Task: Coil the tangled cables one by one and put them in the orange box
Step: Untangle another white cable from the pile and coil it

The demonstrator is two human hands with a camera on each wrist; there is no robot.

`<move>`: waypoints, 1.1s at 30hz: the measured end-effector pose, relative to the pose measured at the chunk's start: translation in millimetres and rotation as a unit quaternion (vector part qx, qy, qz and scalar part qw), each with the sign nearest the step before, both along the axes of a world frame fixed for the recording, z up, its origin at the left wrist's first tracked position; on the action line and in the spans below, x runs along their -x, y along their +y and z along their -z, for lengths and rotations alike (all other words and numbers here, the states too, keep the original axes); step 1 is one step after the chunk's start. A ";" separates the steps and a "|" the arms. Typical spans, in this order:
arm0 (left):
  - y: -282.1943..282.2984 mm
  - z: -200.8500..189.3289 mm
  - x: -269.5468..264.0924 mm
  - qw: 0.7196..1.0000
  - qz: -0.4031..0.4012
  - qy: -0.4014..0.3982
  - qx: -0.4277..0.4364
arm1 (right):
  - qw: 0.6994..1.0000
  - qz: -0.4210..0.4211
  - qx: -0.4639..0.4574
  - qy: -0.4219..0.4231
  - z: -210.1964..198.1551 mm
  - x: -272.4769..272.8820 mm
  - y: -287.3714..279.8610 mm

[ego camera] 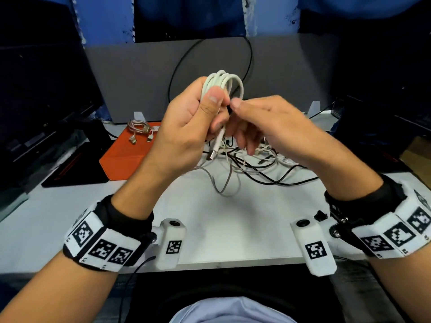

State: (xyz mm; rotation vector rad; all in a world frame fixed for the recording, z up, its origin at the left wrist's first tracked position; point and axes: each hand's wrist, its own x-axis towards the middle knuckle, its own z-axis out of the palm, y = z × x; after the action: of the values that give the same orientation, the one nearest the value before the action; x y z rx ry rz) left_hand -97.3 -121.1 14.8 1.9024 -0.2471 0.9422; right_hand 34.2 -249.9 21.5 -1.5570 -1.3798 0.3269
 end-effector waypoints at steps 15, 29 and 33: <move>6.4 0.4 -1.3 0.935 0.259 0.120 0.209 | 0.969 0.073 -0.107 -0.209 -7.7 0.1 -11.0; 11.2 -1.3 -1.3 0.927 0.249 0.114 0.257 | 0.990 0.045 -0.107 -0.084 0.2 0.9 1.8; 0.4 -3.2 -1.8 0.960 0.165 0.090 0.207 | 0.990 0.046 -0.130 -0.033 1.1 7.6 2.4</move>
State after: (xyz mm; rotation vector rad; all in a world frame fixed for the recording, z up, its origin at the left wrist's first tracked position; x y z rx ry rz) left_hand -95.5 -120.7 18.0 1.4899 -0.2284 0.5403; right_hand 26.6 -247.5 20.4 -1.4191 -1.3389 0.0363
